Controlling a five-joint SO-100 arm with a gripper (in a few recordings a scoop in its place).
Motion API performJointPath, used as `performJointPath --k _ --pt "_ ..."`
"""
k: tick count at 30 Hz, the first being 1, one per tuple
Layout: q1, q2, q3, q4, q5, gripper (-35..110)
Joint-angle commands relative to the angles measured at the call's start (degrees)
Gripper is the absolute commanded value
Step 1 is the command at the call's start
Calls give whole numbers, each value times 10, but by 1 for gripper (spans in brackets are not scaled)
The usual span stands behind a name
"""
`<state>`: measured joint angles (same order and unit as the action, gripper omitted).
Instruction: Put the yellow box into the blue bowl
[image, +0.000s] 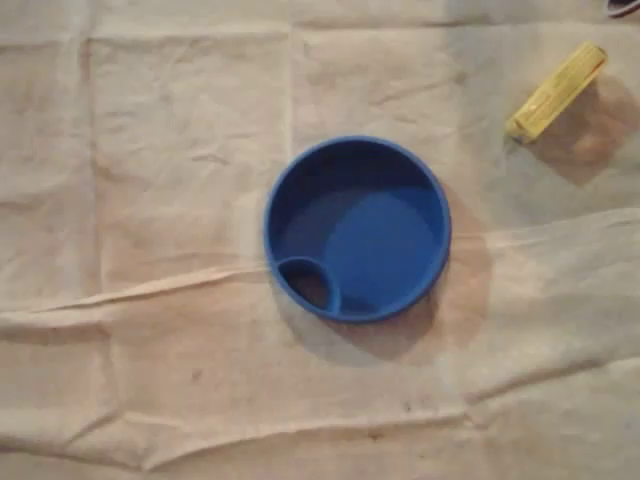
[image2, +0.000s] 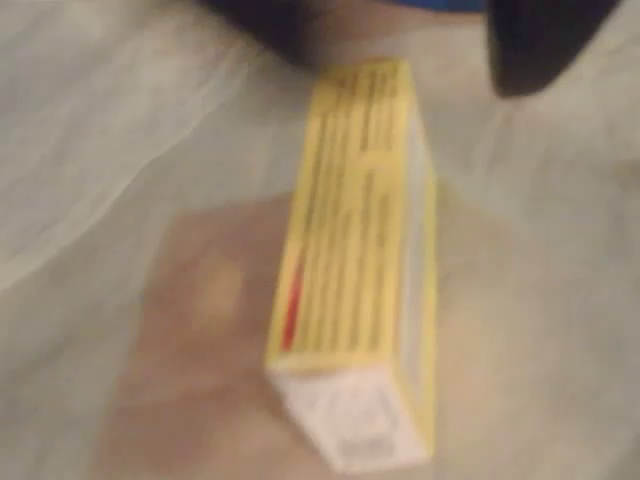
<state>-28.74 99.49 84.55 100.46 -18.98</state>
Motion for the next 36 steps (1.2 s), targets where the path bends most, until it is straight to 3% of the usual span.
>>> performJointPath --k 1,10,36 --pt "4 8 -35 -9 3 24" --pt "22 -4 -25 -52 2 32" --pt "32 -140 -25 -59 0 32"
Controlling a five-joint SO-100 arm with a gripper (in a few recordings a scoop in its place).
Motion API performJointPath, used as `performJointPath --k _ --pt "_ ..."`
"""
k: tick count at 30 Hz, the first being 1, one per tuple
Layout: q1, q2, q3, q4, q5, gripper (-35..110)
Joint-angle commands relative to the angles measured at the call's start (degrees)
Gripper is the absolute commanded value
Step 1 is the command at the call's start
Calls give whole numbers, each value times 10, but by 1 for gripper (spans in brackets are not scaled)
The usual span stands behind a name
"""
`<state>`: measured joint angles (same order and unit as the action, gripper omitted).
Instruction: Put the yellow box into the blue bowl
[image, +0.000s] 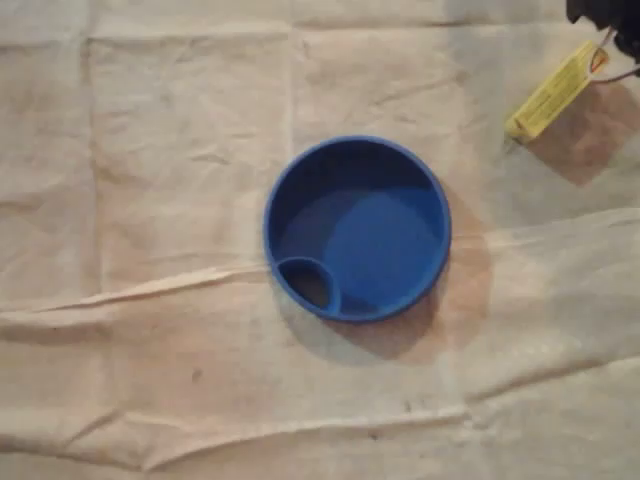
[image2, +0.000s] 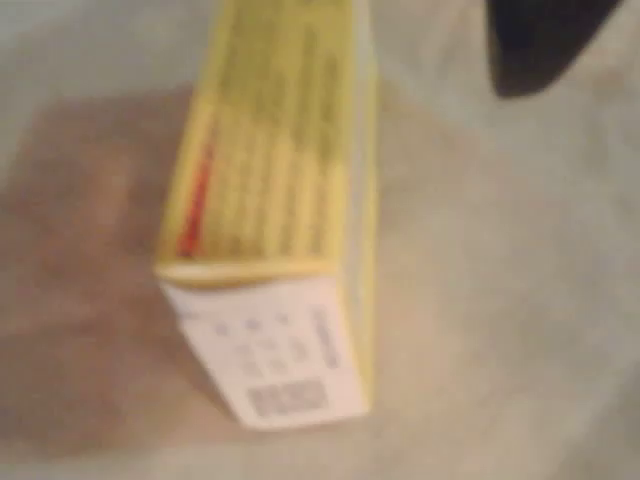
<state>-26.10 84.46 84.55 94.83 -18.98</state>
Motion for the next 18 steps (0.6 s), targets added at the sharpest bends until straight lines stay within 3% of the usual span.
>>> performJointPath --k 1,18 --pt "4 11 -25 -3 0 32" --pt "11 18 32 -29 -27 32"
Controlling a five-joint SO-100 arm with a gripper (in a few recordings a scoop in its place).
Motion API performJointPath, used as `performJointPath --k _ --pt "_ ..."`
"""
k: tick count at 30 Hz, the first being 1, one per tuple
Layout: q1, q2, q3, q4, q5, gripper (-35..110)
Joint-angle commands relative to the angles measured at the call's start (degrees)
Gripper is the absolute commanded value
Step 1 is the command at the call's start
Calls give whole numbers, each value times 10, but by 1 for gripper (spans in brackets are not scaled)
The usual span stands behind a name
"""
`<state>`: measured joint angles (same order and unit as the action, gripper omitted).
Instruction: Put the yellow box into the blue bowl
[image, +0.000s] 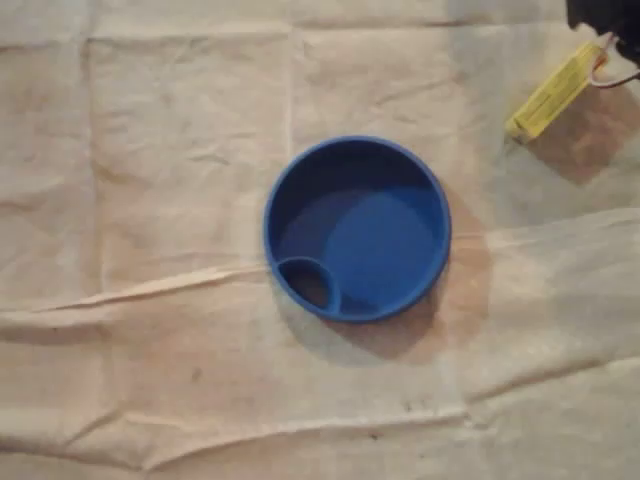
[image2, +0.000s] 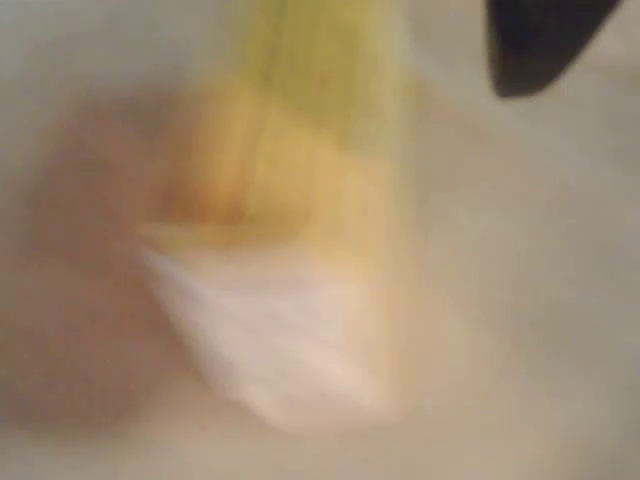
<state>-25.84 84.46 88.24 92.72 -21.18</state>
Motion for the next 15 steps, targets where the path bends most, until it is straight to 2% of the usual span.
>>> performJointPath --k 1,5,15 --pt "8 18 -3 -17 -5 32" --pt "8 13 7 -50 -4 32" --pt "6 9 9 -61 -4 32"
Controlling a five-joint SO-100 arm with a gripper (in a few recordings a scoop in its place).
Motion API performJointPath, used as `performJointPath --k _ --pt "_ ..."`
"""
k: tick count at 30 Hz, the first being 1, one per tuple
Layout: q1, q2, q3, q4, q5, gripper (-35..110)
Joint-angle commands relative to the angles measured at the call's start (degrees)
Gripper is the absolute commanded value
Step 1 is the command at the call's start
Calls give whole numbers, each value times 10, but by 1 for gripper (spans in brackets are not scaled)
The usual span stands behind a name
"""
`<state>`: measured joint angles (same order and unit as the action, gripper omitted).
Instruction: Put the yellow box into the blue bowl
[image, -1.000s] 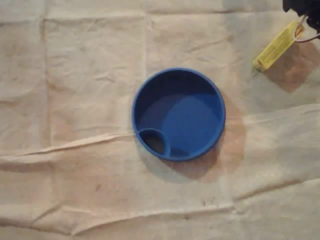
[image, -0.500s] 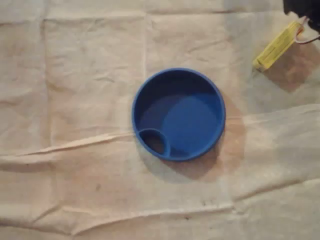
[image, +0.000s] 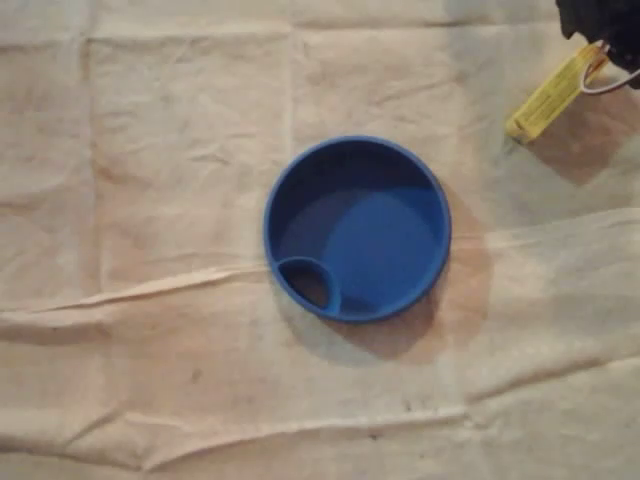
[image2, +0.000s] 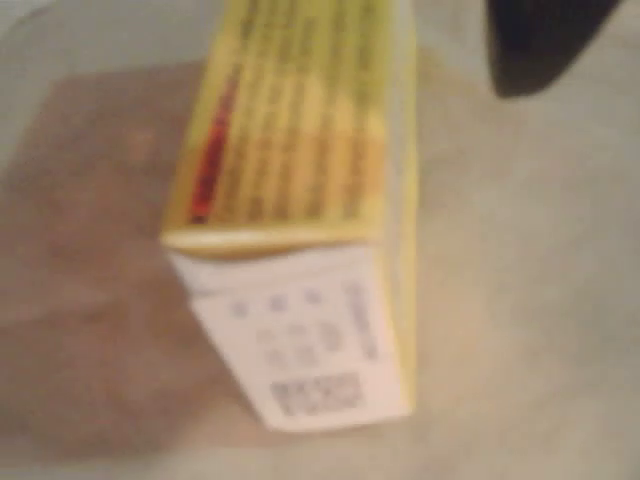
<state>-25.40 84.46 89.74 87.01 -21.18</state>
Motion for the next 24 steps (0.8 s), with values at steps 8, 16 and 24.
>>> performJointPath --k 8,16,24 --pt "3 11 52 -40 -5 32" --pt "2 11 97 -76 -5 32" --pt "2 11 110 -114 -9 31"
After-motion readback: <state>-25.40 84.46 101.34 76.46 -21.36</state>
